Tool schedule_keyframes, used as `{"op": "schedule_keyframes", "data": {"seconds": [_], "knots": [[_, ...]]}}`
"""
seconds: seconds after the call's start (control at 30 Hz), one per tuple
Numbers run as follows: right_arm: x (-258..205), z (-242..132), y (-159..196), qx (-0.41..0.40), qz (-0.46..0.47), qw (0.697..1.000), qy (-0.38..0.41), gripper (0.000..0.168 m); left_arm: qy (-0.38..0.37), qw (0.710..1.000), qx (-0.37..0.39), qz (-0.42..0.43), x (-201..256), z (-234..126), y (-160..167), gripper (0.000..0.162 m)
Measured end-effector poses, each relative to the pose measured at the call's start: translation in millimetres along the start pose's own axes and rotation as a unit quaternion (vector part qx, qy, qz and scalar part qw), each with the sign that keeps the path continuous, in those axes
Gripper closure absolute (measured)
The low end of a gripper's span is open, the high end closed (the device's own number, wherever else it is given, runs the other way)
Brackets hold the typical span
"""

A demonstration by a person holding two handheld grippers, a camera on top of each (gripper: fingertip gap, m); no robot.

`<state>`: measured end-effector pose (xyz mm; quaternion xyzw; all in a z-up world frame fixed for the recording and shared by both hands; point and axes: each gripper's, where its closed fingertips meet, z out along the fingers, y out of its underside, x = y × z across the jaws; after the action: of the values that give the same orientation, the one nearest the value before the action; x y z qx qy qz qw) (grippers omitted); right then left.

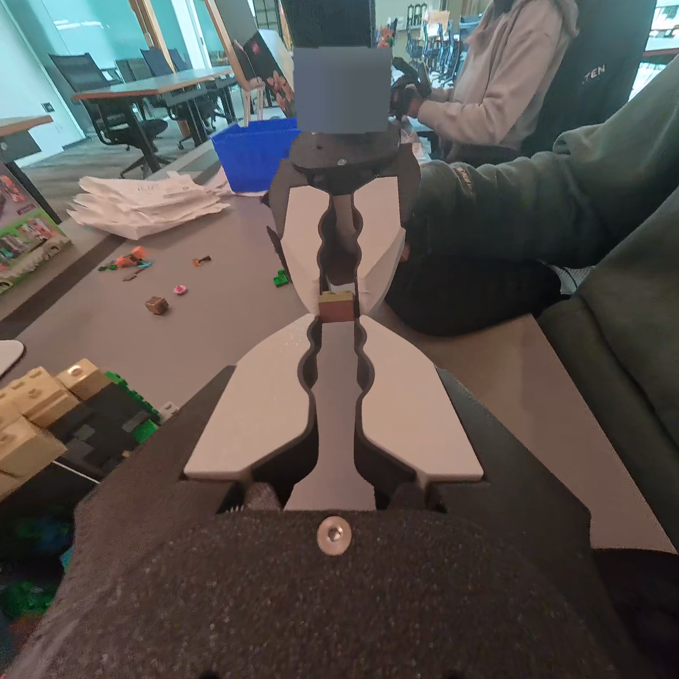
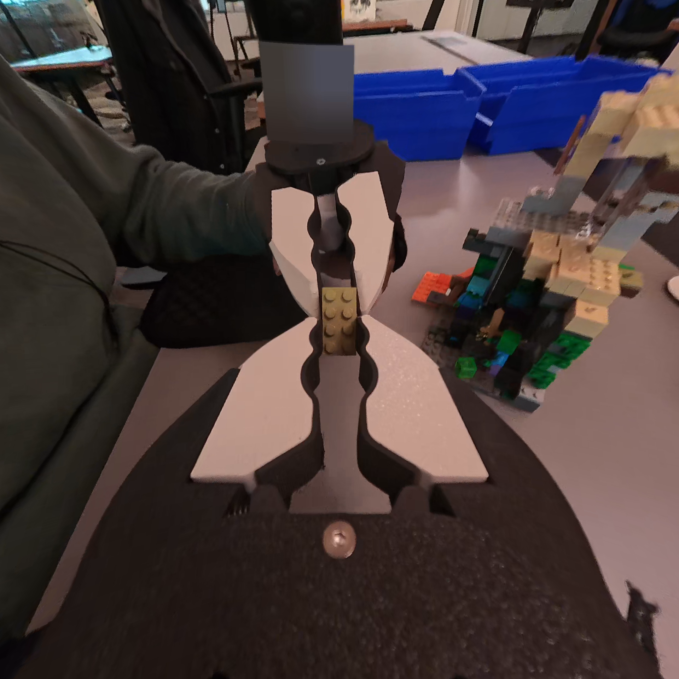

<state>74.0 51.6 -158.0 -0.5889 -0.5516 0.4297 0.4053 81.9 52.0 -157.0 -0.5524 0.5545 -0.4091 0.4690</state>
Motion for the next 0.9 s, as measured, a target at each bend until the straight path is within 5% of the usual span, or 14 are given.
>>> {"op": "schedule_keyframes", "data": {"seconds": [0.9], "knots": [[6.0, 8.8, 33.4, -0.027, 0.008, 1.0, 0.007, 0.152, 0.03, 0.998, -0.036, -0.038, 3.3, 10.9, 32.1, 0.141]]}}
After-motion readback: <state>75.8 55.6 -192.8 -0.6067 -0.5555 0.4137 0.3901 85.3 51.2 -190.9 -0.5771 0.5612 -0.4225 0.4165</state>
